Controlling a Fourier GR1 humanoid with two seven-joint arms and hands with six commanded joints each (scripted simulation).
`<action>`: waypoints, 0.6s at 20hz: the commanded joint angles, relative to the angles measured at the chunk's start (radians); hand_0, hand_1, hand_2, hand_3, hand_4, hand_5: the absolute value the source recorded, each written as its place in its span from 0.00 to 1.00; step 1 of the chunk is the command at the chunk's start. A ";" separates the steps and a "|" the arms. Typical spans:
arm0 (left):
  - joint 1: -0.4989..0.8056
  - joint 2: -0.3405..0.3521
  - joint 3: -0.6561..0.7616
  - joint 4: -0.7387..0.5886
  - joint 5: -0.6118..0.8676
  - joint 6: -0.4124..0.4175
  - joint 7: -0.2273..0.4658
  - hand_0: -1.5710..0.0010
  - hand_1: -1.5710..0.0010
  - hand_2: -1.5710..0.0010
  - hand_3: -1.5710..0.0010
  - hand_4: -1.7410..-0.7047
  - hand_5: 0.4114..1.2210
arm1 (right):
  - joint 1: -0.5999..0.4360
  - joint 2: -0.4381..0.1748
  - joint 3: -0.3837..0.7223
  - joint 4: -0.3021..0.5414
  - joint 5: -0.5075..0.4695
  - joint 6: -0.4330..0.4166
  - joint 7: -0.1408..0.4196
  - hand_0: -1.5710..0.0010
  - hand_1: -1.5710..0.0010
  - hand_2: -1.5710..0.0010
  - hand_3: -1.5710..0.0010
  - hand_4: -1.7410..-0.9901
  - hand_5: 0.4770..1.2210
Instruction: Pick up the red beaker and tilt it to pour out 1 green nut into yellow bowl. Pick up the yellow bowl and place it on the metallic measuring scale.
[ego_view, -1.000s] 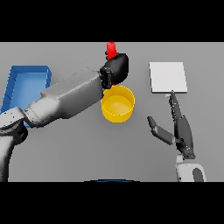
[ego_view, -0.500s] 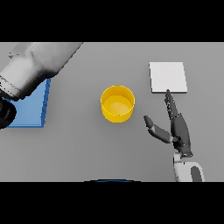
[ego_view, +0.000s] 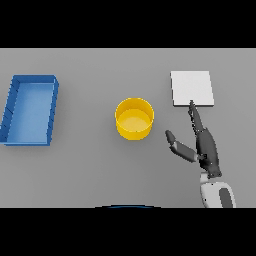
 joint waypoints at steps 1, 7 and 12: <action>0.043 0.001 0.030 -0.001 0.032 0.034 0.047 0.00 0.00 0.00 0.01 0.00 1.00 | -0.018 -0.001 0.001 0.007 0.000 0.003 0.007 1.00 1.00 1.00 1.00 0.81 0.18; 0.321 0.000 0.177 -0.140 0.230 0.213 0.261 0.00 0.00 0.00 0.00 0.00 1.00 | -0.010 -0.011 -0.003 0.019 -0.011 0.016 -0.013 1.00 1.00 1.00 1.00 0.80 0.23; 0.611 -0.036 0.221 -0.394 0.349 0.281 0.351 0.00 0.00 0.00 0.00 0.00 1.00 | 0.002 -0.010 0.007 0.013 -0.010 0.025 -0.024 1.00 1.00 1.00 1.00 0.80 0.26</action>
